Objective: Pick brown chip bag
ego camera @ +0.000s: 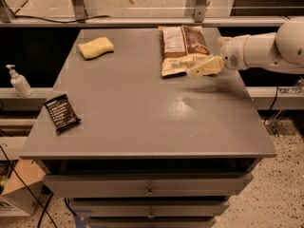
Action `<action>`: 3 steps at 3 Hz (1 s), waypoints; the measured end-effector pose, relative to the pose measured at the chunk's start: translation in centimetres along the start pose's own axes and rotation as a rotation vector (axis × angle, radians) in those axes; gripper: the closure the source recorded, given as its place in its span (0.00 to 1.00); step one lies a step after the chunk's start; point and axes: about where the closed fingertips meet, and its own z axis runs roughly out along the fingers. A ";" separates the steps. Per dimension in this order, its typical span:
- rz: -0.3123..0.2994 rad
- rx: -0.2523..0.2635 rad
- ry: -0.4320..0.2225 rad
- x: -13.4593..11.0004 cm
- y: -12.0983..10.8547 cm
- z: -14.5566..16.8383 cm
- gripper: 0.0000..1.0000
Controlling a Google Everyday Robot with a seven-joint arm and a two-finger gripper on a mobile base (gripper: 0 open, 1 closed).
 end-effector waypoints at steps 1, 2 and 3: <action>0.040 0.000 -0.006 1.1 -1.1 1.9 0.00; 0.067 -0.018 -0.005 1.8 -1.2 3.1 0.18; 0.084 -0.037 -0.014 1.9 -1.1 3.8 0.41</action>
Offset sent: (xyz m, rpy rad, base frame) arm 0.0315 0.0039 -0.0394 0.0726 0.0764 -0.0186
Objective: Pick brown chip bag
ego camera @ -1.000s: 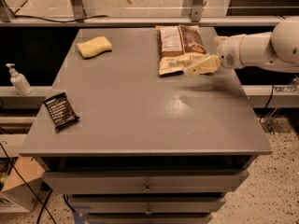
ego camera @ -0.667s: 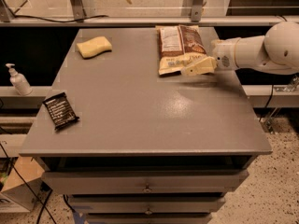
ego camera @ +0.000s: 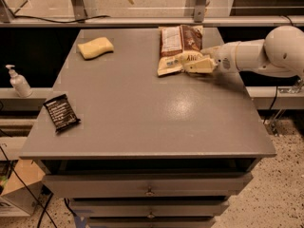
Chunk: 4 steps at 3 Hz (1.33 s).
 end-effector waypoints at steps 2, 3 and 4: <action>-0.081 -0.061 0.036 -3.3 1.6 -0.3 0.88; -0.162 -0.105 0.019 -6.4 3.1 -1.4 1.00; -0.207 -0.146 0.011 -8.0 4.6 -1.8 1.00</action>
Offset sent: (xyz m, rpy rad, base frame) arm -0.0134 0.0289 0.0647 -0.1074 -0.0395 0.1660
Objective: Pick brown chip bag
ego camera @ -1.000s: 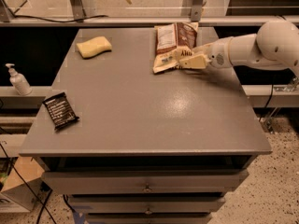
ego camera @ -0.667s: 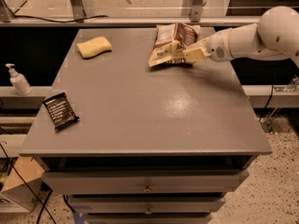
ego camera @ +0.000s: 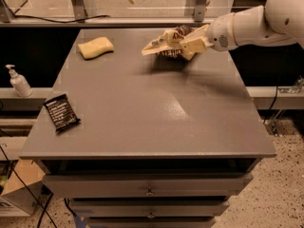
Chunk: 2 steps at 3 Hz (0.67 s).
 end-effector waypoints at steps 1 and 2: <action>-0.093 0.001 -0.023 -4.2 0.4 -1.6 1.00; -0.235 0.042 -0.046 -10.5 0.6 -5.0 1.00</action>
Offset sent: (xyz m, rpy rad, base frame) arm -0.0318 0.0115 0.2123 -0.1352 -0.4002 0.1043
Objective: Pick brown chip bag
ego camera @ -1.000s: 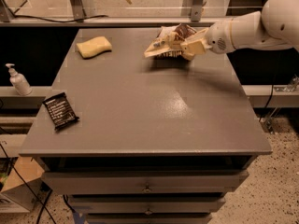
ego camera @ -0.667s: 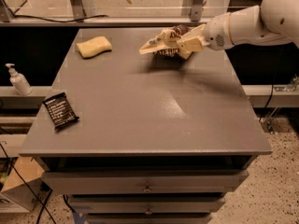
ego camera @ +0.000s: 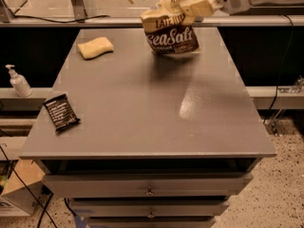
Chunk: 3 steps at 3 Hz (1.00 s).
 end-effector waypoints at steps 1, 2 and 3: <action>-0.126 0.047 -0.010 -5.6 -1.1 -3.2 1.00; -0.230 0.076 -0.057 -10.0 -1.8 -6.1 1.00; -0.242 0.087 -0.067 -10.7 -2.1 -6.6 1.00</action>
Offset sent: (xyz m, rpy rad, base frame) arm -0.0470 -0.0101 0.1916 -0.0488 -0.4019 0.1059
